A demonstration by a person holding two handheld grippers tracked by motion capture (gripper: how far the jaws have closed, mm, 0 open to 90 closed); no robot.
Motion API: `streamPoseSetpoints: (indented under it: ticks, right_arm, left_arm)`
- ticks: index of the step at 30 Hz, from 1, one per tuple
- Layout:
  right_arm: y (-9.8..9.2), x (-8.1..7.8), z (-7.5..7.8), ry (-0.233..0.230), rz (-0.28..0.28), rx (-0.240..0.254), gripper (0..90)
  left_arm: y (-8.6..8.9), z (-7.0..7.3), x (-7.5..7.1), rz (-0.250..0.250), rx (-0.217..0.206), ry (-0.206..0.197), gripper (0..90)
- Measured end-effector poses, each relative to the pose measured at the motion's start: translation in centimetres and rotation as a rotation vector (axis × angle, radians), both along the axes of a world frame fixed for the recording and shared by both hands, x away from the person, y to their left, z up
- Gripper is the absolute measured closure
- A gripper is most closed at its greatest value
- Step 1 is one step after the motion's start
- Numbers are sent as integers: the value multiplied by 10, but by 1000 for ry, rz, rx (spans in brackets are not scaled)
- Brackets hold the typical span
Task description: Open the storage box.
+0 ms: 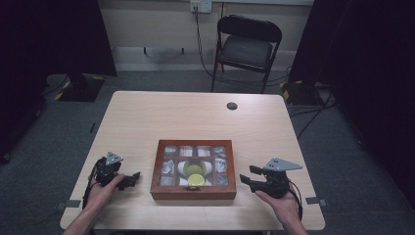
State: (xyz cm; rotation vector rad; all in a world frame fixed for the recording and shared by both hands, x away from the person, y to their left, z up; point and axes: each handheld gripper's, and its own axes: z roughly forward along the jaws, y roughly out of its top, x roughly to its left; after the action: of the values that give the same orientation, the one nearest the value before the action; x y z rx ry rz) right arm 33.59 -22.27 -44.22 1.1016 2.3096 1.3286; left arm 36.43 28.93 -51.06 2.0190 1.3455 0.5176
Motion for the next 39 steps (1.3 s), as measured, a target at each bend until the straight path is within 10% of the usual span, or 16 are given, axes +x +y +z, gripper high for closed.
streamPoseSetpoints:
  ticks: [22, 39]
  right_arm:
    - [99, 13, 29, 64, 280, 0, 536]
    - [138, 13, 16, 105, 423, -22, 762]
  left_arm:
    - [0, 0, 0, 0, -1, 1, 0]
    - [0, 0, 0, -1, -2, 1, 0]
